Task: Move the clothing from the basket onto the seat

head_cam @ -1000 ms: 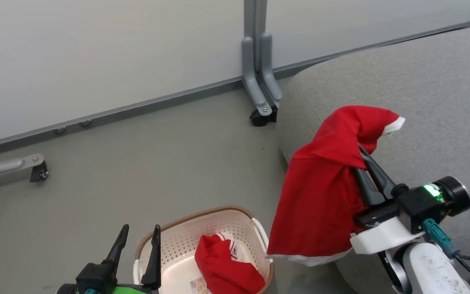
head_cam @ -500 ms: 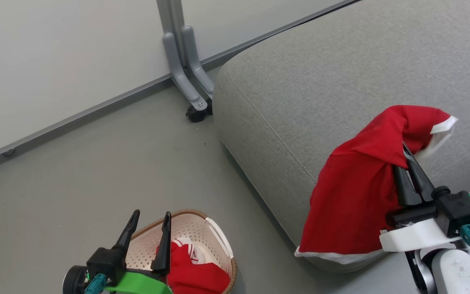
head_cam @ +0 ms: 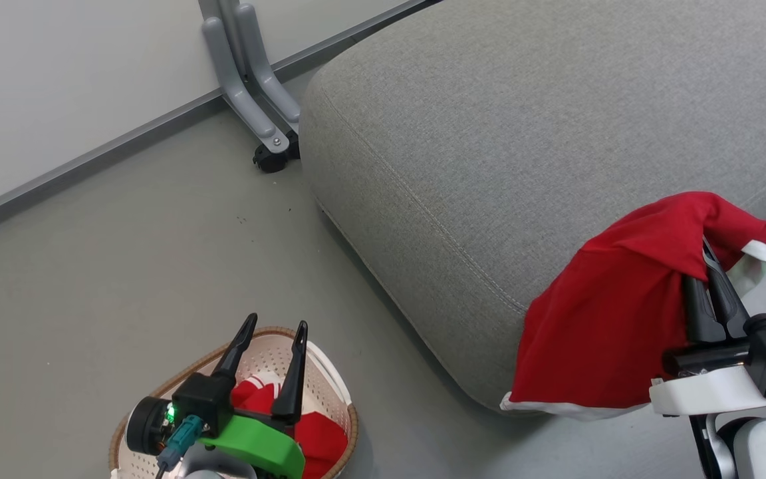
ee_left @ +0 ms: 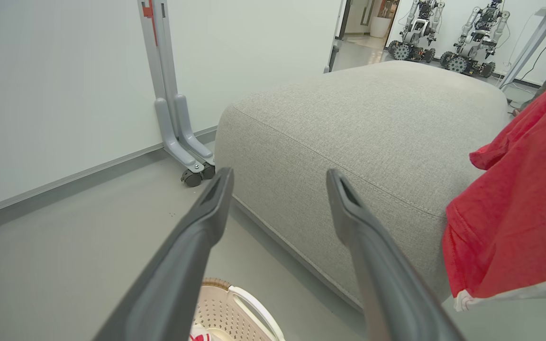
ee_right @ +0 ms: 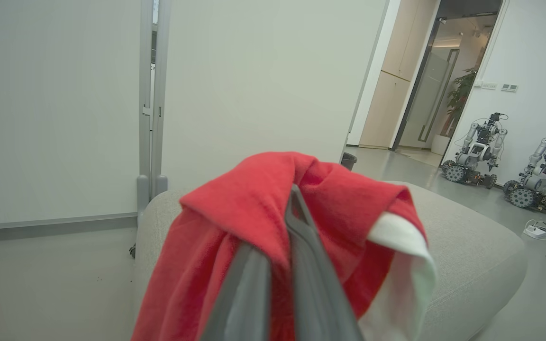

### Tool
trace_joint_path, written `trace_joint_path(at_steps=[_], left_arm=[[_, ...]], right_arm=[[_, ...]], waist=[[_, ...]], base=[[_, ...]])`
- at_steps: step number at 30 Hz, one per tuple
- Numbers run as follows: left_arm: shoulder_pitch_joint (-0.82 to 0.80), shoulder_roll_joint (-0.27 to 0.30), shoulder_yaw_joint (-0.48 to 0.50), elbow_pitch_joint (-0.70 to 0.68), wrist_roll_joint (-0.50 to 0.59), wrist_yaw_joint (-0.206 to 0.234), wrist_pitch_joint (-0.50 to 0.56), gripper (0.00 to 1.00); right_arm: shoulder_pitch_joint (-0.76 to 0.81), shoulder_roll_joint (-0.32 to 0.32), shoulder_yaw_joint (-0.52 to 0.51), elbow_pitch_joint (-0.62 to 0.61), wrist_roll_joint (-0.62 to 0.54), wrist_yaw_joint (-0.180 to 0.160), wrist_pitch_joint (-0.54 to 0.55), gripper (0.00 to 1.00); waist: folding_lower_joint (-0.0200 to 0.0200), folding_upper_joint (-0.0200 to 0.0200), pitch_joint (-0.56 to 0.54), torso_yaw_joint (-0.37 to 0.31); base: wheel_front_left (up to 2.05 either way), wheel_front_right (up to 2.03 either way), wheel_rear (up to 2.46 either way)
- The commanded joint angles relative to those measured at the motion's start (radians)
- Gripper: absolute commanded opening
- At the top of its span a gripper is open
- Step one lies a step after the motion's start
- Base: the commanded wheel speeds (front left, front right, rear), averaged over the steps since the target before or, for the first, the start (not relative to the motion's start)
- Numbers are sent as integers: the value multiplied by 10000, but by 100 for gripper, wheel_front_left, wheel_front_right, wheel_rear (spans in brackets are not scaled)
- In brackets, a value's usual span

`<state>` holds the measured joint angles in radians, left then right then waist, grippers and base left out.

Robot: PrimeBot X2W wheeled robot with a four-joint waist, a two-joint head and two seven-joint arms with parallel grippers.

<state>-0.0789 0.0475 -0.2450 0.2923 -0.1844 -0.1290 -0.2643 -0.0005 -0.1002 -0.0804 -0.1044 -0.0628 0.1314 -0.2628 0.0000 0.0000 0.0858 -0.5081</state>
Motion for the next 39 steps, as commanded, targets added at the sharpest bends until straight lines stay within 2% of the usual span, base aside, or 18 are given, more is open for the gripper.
trace_joint_path(at_steps=[1,7,12,21,30,35,39], left_arm=[[-17,55,26,12,-29,-28,-1,100],[320,56,264,-118,26,-29,-2,100],[649,115,672,-424,254,-29,-2,100],[-323,705,22,-1054,424,-29,-1,100],[-1408,1287,-526,-1481,510,-28,-1,100],[-1743,1487,-475,-1482,564,-29,-1,100],[-1873,1505,-516,-1457,604,-28,-2,100]], right_arm=[[-55,-23,-1,-66,-38,-13,-30,0],[-578,-441,408,157,-139,-13,-30,0],[-1730,-1013,805,420,-53,-13,-30,0],[-4621,-1708,-30,747,251,-15,-30,0],[-7349,-2500,-585,1688,308,-15,-29,0],[-8371,-2916,-787,2347,240,-15,-29,0],[-8757,-3001,-756,3028,164,-15,-30,0]], waist=[[0,0,-4,4],[0,0,73,-23],[0,0,568,-110],[0,0,2555,666],[0,0,4230,1441],[0,0,4788,1763],[0,0,4994,1955]], base=[[0,0,0],[0,0,0],[0,0,0],[0,0,0],[0,0,0],[0,0,0],[0,0,0]])
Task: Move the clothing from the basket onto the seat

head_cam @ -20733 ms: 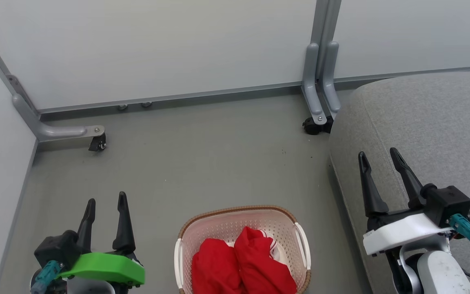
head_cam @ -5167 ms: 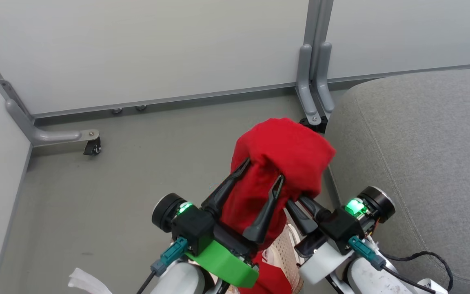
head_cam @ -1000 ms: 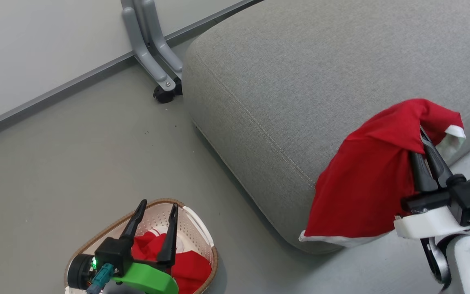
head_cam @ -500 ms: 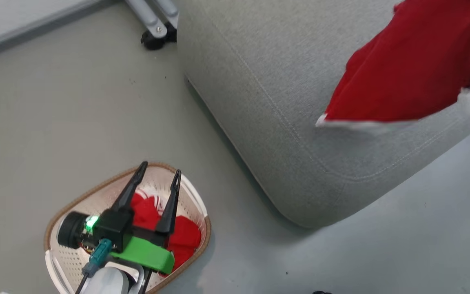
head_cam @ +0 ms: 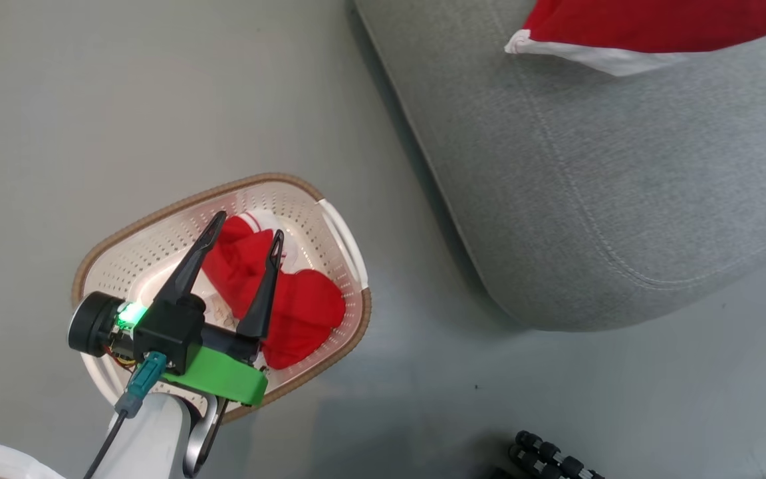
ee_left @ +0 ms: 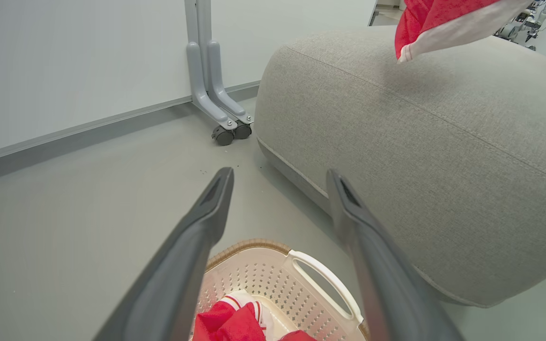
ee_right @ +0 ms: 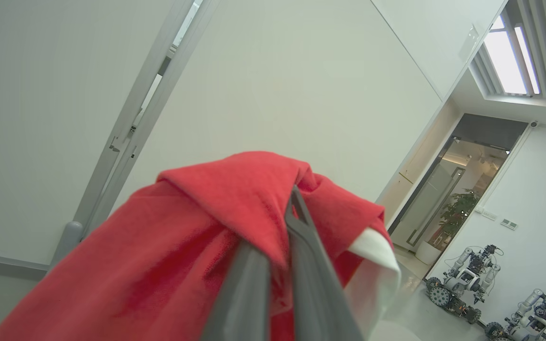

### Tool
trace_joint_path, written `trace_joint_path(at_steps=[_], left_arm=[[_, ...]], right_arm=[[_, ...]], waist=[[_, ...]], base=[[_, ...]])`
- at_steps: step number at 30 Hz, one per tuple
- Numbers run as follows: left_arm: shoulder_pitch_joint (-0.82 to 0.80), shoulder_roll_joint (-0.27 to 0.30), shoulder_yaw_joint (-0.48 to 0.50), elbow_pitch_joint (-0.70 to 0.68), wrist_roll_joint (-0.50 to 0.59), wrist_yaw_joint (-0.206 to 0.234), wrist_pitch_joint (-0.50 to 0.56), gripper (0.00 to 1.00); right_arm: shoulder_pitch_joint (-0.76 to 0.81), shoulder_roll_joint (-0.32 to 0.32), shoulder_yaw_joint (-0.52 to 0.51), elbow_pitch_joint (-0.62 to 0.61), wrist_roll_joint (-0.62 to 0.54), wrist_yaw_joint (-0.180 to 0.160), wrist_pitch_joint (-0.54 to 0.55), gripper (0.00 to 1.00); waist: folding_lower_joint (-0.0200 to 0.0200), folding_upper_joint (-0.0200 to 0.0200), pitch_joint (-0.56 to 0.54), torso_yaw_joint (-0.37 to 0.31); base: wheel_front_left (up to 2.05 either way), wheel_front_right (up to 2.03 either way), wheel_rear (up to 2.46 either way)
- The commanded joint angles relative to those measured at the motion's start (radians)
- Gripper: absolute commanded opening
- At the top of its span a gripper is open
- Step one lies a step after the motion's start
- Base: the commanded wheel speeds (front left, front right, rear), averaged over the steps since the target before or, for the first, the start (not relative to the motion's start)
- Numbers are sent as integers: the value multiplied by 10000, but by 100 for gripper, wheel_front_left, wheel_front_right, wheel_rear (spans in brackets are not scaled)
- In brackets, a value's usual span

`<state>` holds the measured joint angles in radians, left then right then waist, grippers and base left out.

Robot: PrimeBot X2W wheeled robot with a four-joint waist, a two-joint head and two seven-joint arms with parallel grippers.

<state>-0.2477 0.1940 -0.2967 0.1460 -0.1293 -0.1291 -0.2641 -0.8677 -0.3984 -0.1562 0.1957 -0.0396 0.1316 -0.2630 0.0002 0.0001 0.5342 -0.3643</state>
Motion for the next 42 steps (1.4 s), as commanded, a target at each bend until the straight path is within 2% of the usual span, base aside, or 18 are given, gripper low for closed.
trace_joint_path(at_steps=[1,6,15,20,22,23,24,25,32,42], left_arm=[[-211,33,1,13,55,-26,-2,100],[-288,-39,-83,42,63,-26,-4,100],[-282,109,-103,55,92,-26,-4,100],[-262,203,-123,75,210,-28,-4,100],[-256,182,-136,103,227,-26,-2,100],[-256,160,-148,119,229,-26,-2,100],[-259,142,-165,141,223,-26,-2,100],[-256,116,-171,171,206,-28,-2,100],[-34,-34,-157,395,92,-26,-2,100],[494,-614,5,629,-124,-26,-2,100]], right_arm=[[-134,-31,8,202,-79,-17,-27,0],[-59,3,-204,1454,-131,-17,-27,0],[357,118,-1215,3647,-257,-17,-28,0],[620,80,-846,4558,-372,-17,-28,0],[725,171,-657,5330,-291,-17,-27,0],[637,139,-532,5530,-295,-17,-28,14],[579,138,-422,5709,-206,-17,-28,35],[565,153,-307,5949,-95,-17,-28,100],[803,-98,98,6304,214,-17,-28,100],[1862,-487,756,5039,523,-17,-27,100]], waist=[[-2,-1,539,546],[-2,-1,671,703],[-2,-1,880,869],[-2,-1,932,869],[-2,-1,908,847],[-2,-1,882,838],[-2,-1,848,834],[-2,-1,797,824],[-2,-1,154,668],[-2,-1,-1666,360]], base=[[0,0,0],[0,0,0],[0,0,0],[0,0,0],[0,0,0],[0,0,0],[0,0,0],[0,0,0],[0,0,0],[0,0,0]])
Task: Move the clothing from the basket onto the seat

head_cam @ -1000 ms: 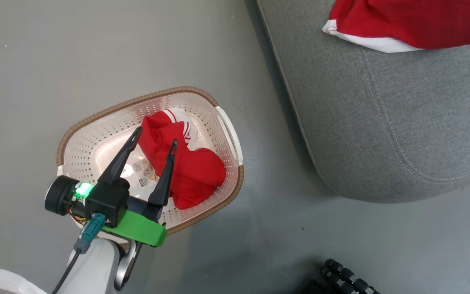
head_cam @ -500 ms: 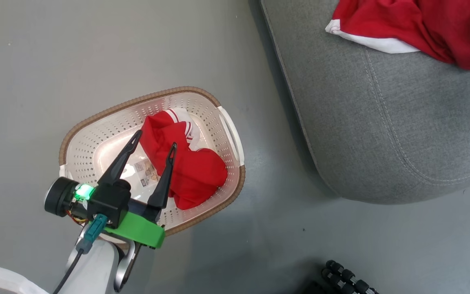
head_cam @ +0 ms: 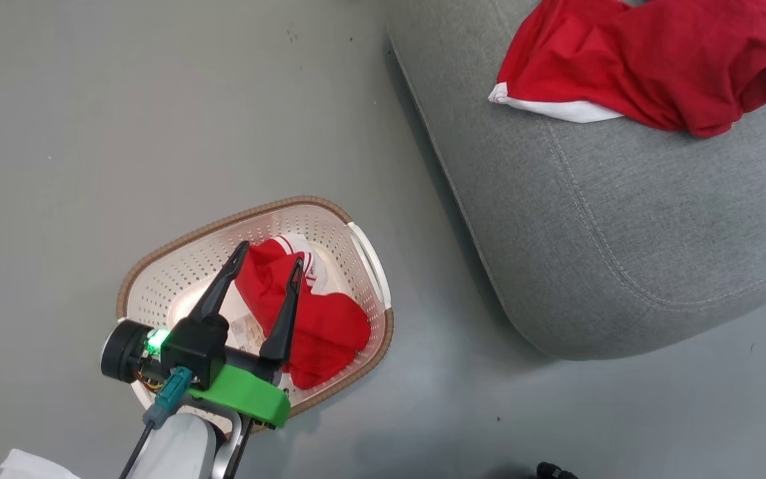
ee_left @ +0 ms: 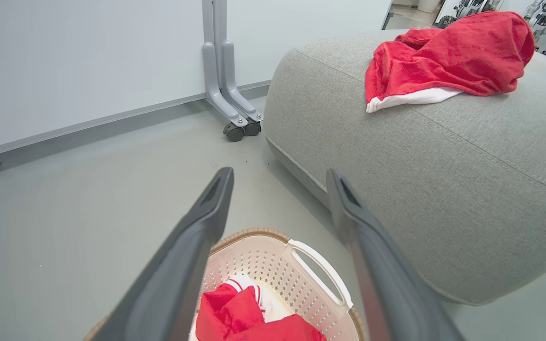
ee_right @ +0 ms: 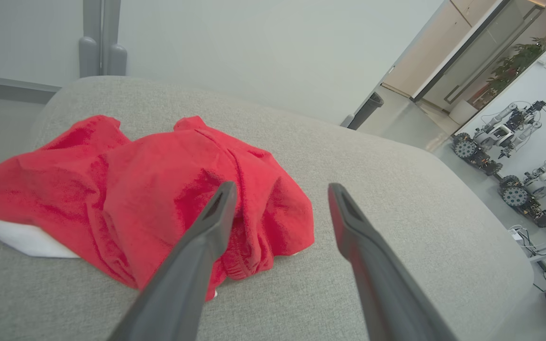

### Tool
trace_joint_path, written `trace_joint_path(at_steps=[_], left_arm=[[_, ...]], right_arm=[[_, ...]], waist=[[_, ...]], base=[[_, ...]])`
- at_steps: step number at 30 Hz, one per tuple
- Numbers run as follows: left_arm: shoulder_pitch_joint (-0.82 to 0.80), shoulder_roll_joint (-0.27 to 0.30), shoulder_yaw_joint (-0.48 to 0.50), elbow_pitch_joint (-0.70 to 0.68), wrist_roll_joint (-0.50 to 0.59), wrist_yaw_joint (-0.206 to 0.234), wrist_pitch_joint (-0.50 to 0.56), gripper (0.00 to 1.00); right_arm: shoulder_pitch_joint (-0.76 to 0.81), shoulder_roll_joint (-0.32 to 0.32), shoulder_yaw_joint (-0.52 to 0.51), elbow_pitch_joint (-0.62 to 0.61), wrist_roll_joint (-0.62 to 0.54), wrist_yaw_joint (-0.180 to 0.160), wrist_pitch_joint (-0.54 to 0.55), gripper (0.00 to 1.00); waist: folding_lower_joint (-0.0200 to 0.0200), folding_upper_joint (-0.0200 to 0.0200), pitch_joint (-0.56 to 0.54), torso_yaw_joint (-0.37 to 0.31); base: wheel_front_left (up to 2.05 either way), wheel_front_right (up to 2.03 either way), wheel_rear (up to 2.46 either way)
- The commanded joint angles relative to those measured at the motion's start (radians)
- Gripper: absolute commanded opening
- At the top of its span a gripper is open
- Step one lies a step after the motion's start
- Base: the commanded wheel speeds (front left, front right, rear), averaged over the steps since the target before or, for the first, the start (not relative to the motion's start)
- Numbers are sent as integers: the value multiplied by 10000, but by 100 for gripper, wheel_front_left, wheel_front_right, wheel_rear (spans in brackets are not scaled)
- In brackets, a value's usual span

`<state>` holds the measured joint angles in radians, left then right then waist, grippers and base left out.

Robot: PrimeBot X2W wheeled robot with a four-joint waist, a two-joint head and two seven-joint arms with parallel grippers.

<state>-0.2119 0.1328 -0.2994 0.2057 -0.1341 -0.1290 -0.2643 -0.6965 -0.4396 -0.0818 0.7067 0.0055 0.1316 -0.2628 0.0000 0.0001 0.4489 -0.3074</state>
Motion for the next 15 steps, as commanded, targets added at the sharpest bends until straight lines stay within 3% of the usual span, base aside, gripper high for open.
trace_joint_path(at_steps=[1,8,15], left_arm=[[219,-86,58,42,-93,-28,-2,100],[873,-501,318,36,-237,-28,-2,100],[1628,-731,827,-124,-279,-28,0,100]], right_arm=[[261,-118,75,-323,151,-17,-30,100],[1210,-371,434,-2488,563,-17,-29,100],[2422,-77,651,-4832,1054,-17,-29,100]], waist=[[0,-1,-1043,-236],[0,-1,-2470,-226],[0,-1,-3598,1]], base=[[0,0,0],[0,0,0],[0,0,0]])
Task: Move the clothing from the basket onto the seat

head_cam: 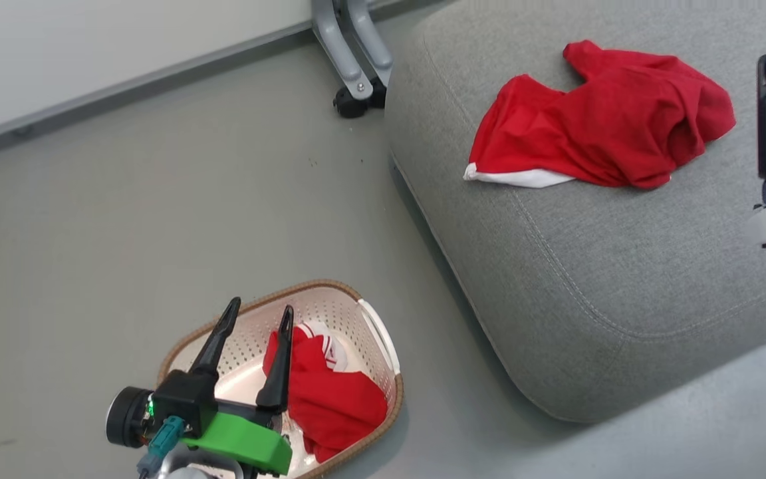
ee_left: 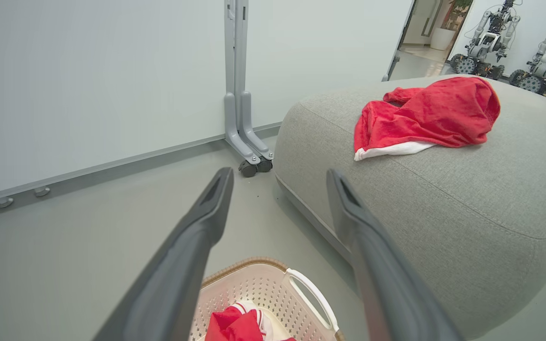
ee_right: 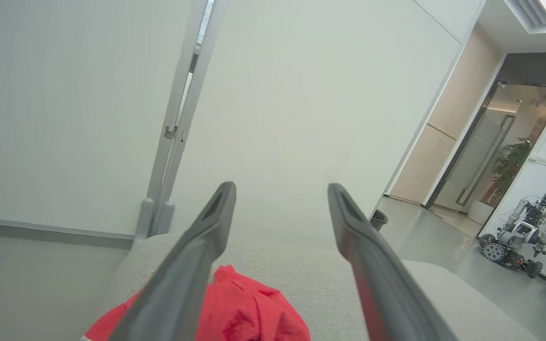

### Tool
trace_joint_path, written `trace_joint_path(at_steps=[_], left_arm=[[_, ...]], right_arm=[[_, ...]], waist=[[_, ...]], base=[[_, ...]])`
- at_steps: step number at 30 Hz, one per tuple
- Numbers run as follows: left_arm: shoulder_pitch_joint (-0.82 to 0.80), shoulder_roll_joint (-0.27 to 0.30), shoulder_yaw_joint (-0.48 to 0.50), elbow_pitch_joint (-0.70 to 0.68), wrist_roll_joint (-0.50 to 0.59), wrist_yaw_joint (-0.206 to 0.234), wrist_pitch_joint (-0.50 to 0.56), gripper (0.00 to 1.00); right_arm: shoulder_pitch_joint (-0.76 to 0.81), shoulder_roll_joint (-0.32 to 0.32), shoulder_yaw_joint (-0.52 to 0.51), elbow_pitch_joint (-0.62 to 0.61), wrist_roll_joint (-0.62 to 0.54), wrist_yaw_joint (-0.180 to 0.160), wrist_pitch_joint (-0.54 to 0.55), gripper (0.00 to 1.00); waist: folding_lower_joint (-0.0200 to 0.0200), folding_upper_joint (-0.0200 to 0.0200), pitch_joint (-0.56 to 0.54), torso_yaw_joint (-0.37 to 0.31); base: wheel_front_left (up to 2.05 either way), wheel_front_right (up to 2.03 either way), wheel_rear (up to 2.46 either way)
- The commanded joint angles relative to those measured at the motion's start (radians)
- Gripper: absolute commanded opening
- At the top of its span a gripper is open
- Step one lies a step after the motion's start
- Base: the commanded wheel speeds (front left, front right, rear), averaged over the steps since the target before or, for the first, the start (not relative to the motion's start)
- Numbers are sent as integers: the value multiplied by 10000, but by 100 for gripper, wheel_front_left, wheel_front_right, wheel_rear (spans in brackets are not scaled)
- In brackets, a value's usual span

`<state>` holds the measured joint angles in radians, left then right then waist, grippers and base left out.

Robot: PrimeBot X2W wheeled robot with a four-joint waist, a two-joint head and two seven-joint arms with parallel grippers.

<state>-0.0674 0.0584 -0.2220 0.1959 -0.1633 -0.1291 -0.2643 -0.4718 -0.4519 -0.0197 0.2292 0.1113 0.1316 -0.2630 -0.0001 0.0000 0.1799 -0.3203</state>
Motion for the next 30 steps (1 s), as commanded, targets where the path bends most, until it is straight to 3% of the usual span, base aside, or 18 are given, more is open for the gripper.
trace_joint_path(at_steps=[1,6,14,24,30], left_arm=[[300,-12,100,-45,14,-26,0,100],[610,-59,273,-160,15,-27,-2,100],[857,-68,208,-257,-231,-27,-2,100],[1020,-70,263,-313,-332,-27,-2,100],[1165,-68,516,-267,-401,66,-2,100]], right_arm=[[383,116,78,-381,52,-17,-28,100],[1194,692,-206,-1554,622,-17,-27,100],[2624,1234,-87,-2749,603,-17,-27,100],[3907,2172,39,-3108,384,-17,-27,100],[4578,2672,306,-2855,348,-17,-27,100]], waist=[[1,0,-1080,195],[1,0,-1480,515],[1,0,-1893,990],[1,0,-2014,1360],[1,0,-2172,1956]], base=[[0,0,0],[0,0,0],[0,0,0],[0,0,0],[0,0,0]])
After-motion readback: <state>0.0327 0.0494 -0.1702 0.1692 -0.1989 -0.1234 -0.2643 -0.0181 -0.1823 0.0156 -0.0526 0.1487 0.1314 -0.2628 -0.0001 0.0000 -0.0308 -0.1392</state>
